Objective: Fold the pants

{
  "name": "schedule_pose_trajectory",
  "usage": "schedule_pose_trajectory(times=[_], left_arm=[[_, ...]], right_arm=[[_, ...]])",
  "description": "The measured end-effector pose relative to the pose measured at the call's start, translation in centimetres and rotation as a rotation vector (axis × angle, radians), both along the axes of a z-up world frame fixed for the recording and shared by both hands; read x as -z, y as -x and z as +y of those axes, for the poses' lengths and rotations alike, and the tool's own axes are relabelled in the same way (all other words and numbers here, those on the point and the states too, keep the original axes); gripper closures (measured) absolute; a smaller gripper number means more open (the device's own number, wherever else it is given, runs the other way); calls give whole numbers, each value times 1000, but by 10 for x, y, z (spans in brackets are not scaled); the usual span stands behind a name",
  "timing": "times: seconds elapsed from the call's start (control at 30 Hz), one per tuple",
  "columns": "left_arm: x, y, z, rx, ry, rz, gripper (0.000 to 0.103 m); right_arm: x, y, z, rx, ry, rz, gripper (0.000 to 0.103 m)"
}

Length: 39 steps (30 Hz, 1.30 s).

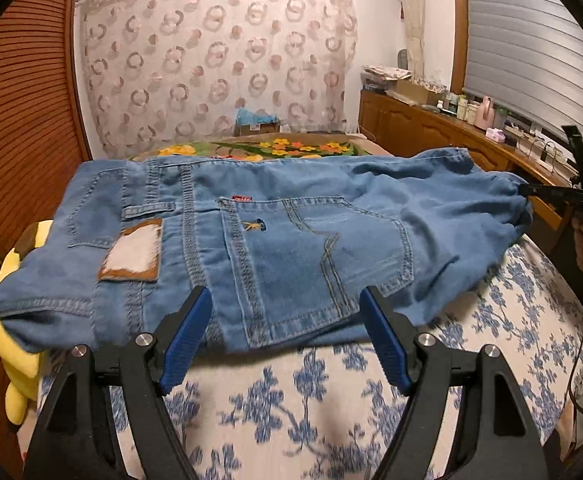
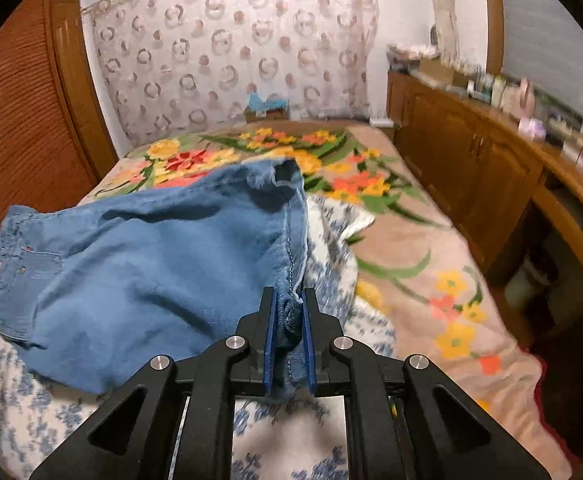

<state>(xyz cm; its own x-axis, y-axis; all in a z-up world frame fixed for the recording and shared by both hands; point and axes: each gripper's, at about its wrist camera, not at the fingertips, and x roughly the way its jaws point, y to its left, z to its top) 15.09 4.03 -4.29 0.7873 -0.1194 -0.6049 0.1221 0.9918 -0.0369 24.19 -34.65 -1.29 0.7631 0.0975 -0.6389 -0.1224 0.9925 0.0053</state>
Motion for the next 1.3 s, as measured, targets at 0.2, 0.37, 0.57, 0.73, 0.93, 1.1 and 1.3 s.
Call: schedule_pose_trajectory(times=[0.2,0.37,0.57,0.73,0.93,1.1,1.3], left_arm=[[-1,16,-7,-5,4,1,26],[-1,18,-7,-7,2,3,26],[0,26,-4,-15,17,3,26],[2,24,-7,-9,19,9,26],[3,25,-4,-12,19,8,26],[3,23,4,-27,35,9,26],[4,24,2,-23,32,10,26]], right_arm=[[-5,-11,18,5,39,32,88],[-14,-9,17,-9,30,42,92],[-38,16,11,-40,21,-50,92],[-37,27,8,-60,45,-71,92],[-25,38,-2,-42,-18,-20,92],[2,49,-17,-7,-80,57,92],[32,45,-37,70,-122,112,82]])
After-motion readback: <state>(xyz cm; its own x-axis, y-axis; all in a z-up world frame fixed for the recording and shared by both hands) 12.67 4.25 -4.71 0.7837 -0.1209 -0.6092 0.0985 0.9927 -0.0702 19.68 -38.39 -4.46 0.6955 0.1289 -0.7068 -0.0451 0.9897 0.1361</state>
